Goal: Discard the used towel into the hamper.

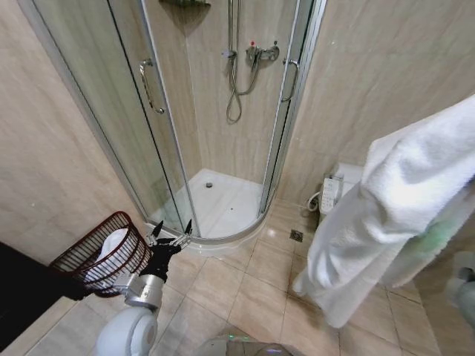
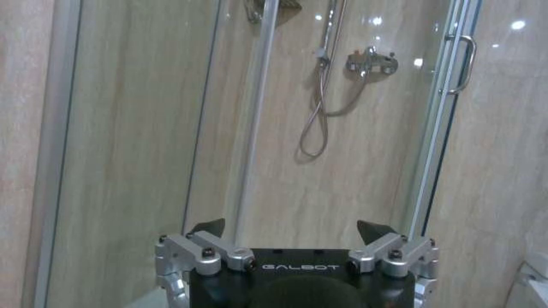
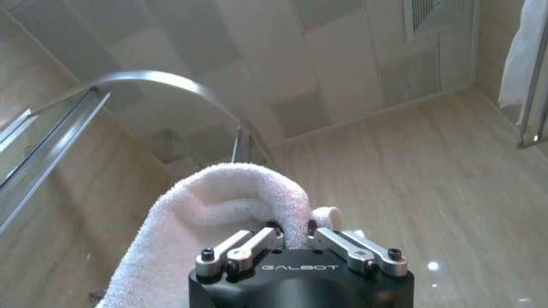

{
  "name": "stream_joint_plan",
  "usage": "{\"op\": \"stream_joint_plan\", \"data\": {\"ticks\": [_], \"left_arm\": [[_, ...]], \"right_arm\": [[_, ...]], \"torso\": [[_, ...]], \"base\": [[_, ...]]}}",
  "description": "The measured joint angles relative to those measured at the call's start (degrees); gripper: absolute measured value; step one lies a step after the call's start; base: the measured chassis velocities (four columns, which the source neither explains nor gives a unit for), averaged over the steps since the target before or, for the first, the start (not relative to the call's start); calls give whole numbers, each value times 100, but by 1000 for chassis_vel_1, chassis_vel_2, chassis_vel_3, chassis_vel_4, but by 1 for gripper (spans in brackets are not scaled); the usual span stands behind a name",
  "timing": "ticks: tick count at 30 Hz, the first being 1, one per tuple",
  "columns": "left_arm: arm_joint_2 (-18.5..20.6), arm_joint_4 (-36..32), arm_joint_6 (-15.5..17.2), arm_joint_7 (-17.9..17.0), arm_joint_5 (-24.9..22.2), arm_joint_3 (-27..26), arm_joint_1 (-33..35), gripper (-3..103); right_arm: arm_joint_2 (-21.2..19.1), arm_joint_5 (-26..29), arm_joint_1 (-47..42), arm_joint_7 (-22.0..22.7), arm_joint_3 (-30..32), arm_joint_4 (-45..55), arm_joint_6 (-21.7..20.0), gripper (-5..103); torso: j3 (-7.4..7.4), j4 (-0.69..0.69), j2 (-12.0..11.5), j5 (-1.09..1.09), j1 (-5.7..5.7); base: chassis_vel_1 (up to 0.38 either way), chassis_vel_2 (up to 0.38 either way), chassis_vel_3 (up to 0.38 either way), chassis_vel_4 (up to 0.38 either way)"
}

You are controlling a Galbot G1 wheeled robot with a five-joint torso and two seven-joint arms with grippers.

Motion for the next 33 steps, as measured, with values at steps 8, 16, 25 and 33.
{"op": "stream_joint_plan", "data": {"ticks": [8, 16, 25, 33], "left_arm": [[0, 0, 0, 0, 0, 0, 0, 100], [0, 0, 0, 0, 0, 0, 0, 100], [0, 0, 0, 0, 0, 0, 0, 100], [0, 0, 0, 0, 0, 0, 0, 100]], "right_arm": [[1, 145, -67, 25, 130, 0, -3, 7], [8, 251, -153, 36, 308, 0, -4, 7], [70, 244, -197, 31, 304, 0, -2, 7], [56, 239, -228, 35, 286, 0, -3, 7]], "torso": [[111, 0, 190, 0, 79], [220, 0, 385, 0, 165], [356, 0, 613, 0, 257], [471, 0, 821, 0, 350]], "base": [[0, 0, 0, 0], [0, 0, 0, 0], [0, 0, 0, 0], [0, 0, 0, 0]]}}
